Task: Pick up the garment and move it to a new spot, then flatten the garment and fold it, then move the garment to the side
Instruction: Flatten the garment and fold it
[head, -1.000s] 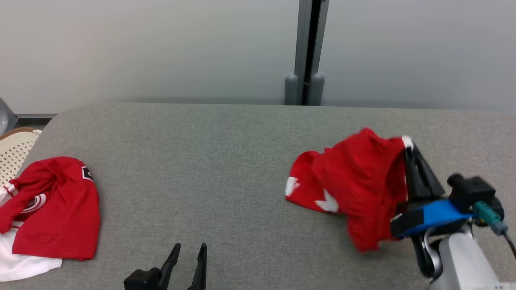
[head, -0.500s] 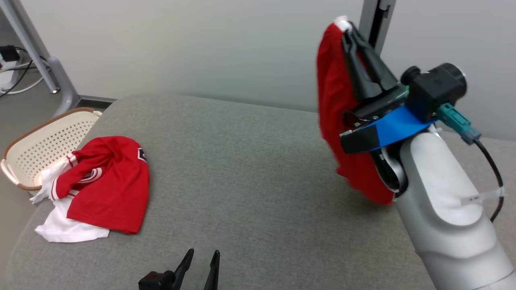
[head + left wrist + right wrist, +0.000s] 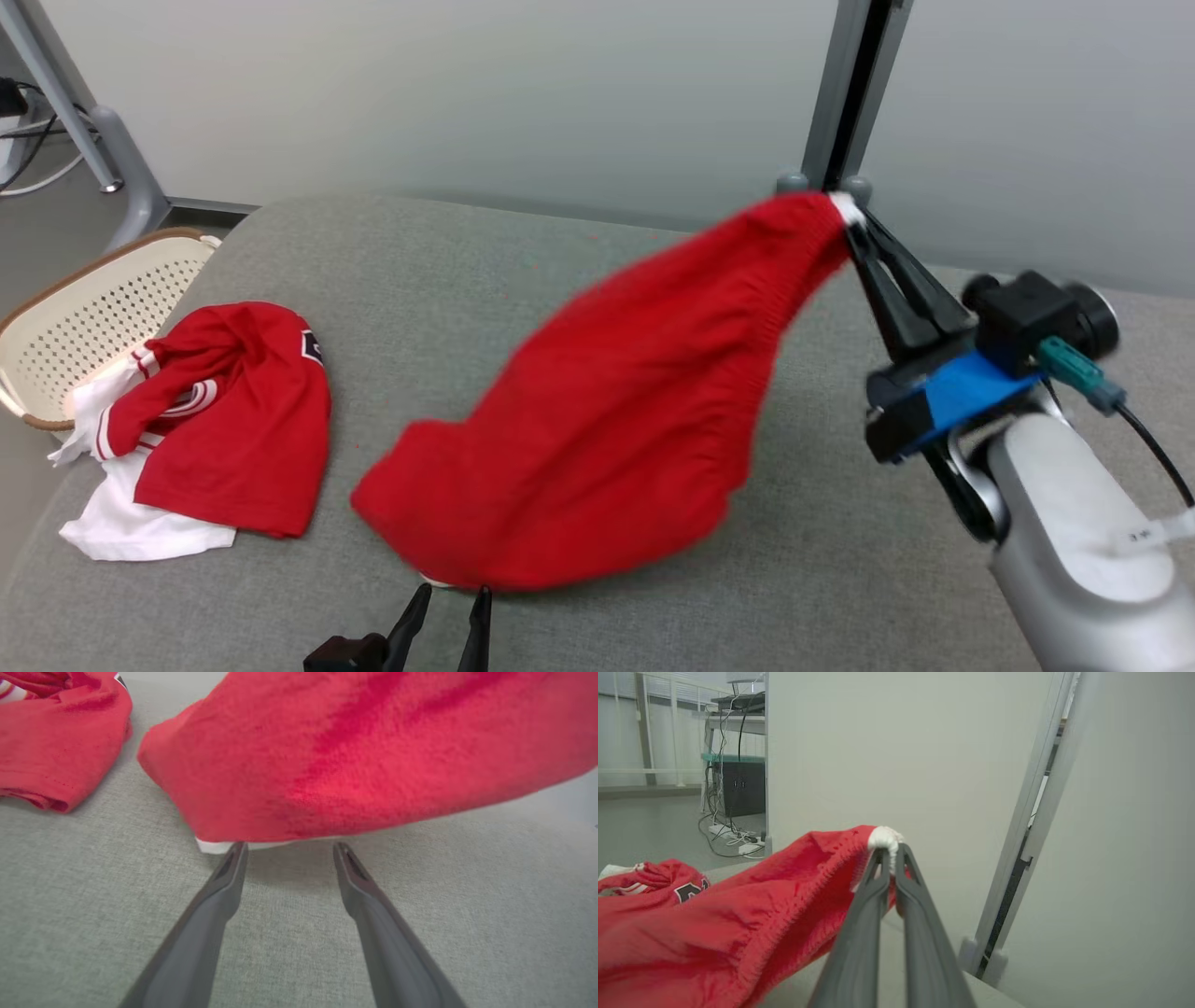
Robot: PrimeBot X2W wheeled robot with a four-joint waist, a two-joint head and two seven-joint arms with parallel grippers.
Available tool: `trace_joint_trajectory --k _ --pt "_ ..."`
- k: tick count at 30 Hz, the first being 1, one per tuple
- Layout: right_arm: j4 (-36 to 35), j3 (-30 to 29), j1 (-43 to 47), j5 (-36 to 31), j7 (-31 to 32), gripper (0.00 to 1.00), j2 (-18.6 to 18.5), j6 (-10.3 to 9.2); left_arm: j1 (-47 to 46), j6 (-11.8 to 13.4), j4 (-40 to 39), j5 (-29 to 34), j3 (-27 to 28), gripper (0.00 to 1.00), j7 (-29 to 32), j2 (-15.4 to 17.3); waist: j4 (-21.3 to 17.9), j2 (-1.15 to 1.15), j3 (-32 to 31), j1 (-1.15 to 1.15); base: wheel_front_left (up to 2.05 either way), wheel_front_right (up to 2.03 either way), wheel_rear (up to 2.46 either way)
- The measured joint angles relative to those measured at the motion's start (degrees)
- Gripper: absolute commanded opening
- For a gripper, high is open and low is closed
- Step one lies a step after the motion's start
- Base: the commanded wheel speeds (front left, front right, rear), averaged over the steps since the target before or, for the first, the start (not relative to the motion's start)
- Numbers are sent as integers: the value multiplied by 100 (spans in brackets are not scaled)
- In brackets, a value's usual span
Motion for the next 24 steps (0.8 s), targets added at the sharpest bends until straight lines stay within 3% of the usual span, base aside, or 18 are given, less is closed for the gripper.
trace_joint_trajectory --k 5,6,7,9,16,17,19,24 --pt "948 -788 795 -172 1 0 -310 0 -97 0 -3 2 -15 100 0 16 -149 0 122 0 0 0 0" --pt "1096 -937 914 -252 1 4 -345 -1 -107 0 -3 2 -26 100 -1 22 -172 0 138 0 0 0 0" --pt "1214 -1069 1014 -315 1 16 -354 -1 -110 0 -2 1 -27 100 0 30 -192 0 149 0 0 0 0" --pt "1269 -1258 1160 -368 1 0 -307 0 -113 0 -1 0 -23 100 0 49 -233 0 162 0 0 0 0" --pt "1017 -1541 1341 -524 0 0 -5 0 -120 0 14 -8 -25 100 0 73 -358 0 113 0 0 0 0" --pt "1058 -1581 1370 -586 0 11 16 0 -130 0 21 -8 -29 100 0 67 -361 0 92 0 0 0 0" --pt "1217 -1699 1461 -700 1 100 40 0 -148 0 16 -8 -33 100 -1 63 -361 0 53 0 0 0 0" --pt "1428 -2065 1730 -931 0 100 111 -1 -143 0 18 -3 -18 100 -1 53 -361 0 -22 0 0 0 0"
